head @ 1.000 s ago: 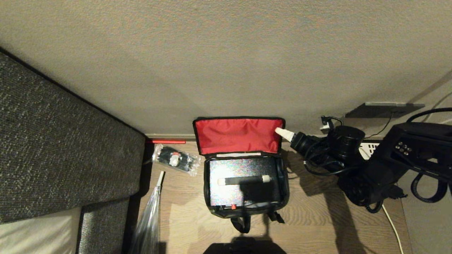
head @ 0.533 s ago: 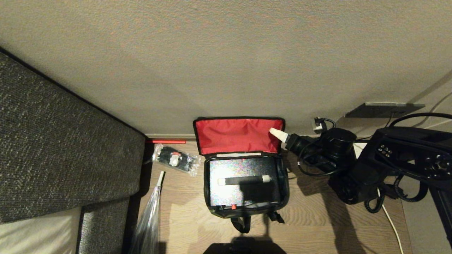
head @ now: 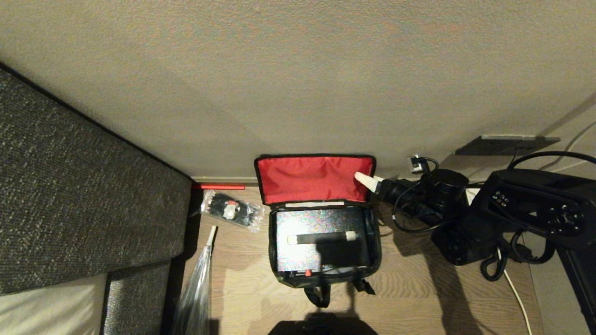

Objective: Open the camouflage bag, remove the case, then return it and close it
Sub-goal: Close the top of the storage box

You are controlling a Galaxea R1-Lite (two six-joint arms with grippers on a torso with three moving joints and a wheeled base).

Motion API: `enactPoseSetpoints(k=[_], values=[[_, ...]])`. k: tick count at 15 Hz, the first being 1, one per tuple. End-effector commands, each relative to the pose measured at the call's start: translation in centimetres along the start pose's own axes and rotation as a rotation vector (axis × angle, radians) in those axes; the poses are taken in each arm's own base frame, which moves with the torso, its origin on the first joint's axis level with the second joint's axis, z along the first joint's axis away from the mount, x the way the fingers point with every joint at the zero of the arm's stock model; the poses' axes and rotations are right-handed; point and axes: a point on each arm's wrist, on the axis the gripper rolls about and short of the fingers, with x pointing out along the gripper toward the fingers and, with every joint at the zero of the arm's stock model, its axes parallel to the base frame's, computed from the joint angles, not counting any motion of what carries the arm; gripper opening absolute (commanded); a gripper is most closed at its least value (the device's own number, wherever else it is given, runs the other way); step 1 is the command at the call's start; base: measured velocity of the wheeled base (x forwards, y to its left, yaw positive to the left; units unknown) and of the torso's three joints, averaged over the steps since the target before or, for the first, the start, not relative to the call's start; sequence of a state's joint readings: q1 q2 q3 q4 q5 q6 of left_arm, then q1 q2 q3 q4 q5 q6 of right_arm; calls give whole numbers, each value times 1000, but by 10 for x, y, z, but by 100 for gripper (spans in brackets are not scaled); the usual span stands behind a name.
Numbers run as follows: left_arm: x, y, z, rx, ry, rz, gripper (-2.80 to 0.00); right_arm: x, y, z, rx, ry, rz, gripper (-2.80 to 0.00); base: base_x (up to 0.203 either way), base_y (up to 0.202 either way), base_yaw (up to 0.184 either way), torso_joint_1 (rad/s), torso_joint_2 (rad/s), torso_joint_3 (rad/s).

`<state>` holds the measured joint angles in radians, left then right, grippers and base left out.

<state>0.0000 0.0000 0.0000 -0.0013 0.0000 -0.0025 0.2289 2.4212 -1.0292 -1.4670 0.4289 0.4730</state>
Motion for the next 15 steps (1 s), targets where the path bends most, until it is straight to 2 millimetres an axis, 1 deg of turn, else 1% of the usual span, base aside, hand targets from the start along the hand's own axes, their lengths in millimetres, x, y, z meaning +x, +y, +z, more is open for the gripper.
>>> enactPoseSetpoints(k=[1,5,8,10,11,15], values=[[0,0,0,-1,0,0,-280,3,-5,-9,17,0,7,0,0,0,0,0,0,0],[0,0,0,-1,0,0,-280,6,-2,-9,14,-2,46,0,0,0,0,0,0,0],[0,0,0,-1,0,0,-280,7,8,-3,9,-12,97,0,0,0,0,0,0,0],[0,0,0,-1,0,0,-280,7,14,-1,43,-10,109,0,0,0,0,0,0,0],[0,0,0,-1,0,0,-280,6,16,-3,54,-2,109,0,0,0,0,0,0,0],[0,0,0,-1,0,1,-280,-10,24,-26,100,107,105,0,0,0,0,0,0,0]])
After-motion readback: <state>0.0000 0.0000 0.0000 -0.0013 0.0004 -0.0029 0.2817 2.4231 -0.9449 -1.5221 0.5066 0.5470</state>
